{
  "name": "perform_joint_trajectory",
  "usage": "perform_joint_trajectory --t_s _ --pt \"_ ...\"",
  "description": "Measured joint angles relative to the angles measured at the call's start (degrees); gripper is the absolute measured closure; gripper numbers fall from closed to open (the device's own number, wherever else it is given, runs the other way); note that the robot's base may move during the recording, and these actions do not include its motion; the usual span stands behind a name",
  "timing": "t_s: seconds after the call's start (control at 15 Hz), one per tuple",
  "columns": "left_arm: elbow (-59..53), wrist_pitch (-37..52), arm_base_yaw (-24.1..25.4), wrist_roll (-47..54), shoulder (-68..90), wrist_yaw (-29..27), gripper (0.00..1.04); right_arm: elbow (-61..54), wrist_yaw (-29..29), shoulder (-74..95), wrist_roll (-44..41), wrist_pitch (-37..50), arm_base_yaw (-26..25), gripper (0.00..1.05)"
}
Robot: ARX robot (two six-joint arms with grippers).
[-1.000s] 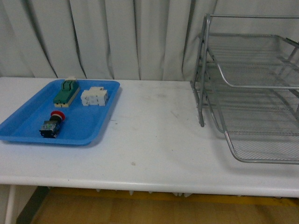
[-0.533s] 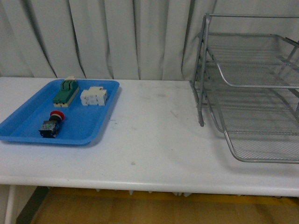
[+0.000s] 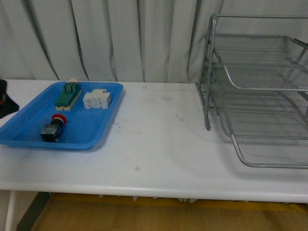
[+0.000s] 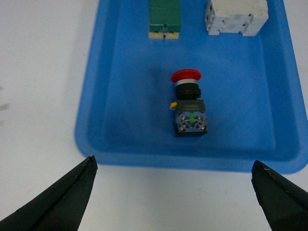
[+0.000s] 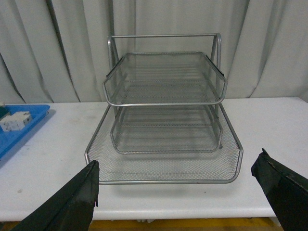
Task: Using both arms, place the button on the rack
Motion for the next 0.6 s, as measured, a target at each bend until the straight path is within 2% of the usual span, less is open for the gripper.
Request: perform_joint_trajectory --t_s 0.33,0.53,0.6 --pt "25.2 -9.2 -4.6 -0.7 22.3 -0.7 0.07 0.0 0.0 0.0 0.0 0.0 0.0 0.06" --pt "41.4 -17.1 -5.8 -0.8 36.2 -7.5 0.07 0.0 0.0 0.0 0.0 0.0 0.0 0.06" --pt "41.3 -17.6 -5.9 -0.5 37.0 -8.6 0.13 0.0 0.0 0.0 0.0 0.0 0.0 0.06"
